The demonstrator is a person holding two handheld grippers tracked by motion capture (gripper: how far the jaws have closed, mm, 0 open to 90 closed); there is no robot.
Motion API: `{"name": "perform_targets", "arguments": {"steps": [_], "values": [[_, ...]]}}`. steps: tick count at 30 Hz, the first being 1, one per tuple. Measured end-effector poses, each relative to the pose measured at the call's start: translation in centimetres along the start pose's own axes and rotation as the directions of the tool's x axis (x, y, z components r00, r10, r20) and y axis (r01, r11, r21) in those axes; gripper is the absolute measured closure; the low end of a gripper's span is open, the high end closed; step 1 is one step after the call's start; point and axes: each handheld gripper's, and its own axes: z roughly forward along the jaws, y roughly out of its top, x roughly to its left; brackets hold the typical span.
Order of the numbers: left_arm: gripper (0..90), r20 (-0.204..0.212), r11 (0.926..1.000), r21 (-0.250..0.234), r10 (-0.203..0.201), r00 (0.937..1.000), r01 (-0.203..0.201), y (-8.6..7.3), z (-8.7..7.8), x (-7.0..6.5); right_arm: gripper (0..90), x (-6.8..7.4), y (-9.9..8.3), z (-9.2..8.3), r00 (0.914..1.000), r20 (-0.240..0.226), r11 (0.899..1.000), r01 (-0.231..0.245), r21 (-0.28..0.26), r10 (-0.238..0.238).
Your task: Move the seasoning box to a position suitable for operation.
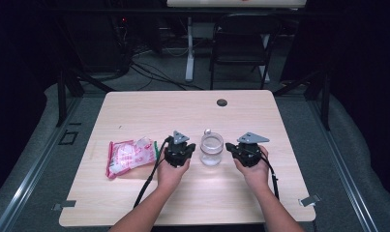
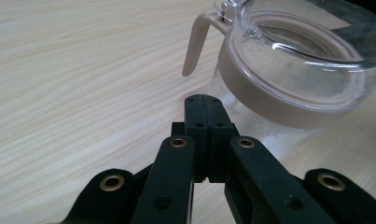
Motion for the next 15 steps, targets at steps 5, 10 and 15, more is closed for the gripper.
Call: {"name": "perform_targets", "arguments": {"steps": [5, 10, 15], "values": [[90.0, 0.001, 0.9999, 0.002, -0.014, 0.9999, 0.014, 0.1, 0.3, -0.3, 90.0, 0.3, 0.1, 0.7, 0.9998, 0.004, 1.000, 0.020, 0.005, -0.020], [90.0, -0.010, 0.9999, 0.008, -0.009, 0.9999, 0.009, 0.2, 0.9, -1.0, 90.0, 0.0, 0.4, 1.1, 0.9999, -0.006, 1.000, 0.014, -0.007, -0.014], [90.0, 0.012, 0.9998, 0.012, -0.015, 0.9998, 0.015, 0.0, 1.1, -0.7, 90.0, -0.3, 0.3, 1.3, 0.9996, -0.028, 1.000, 0.009, 0.008, -0.009]]}}
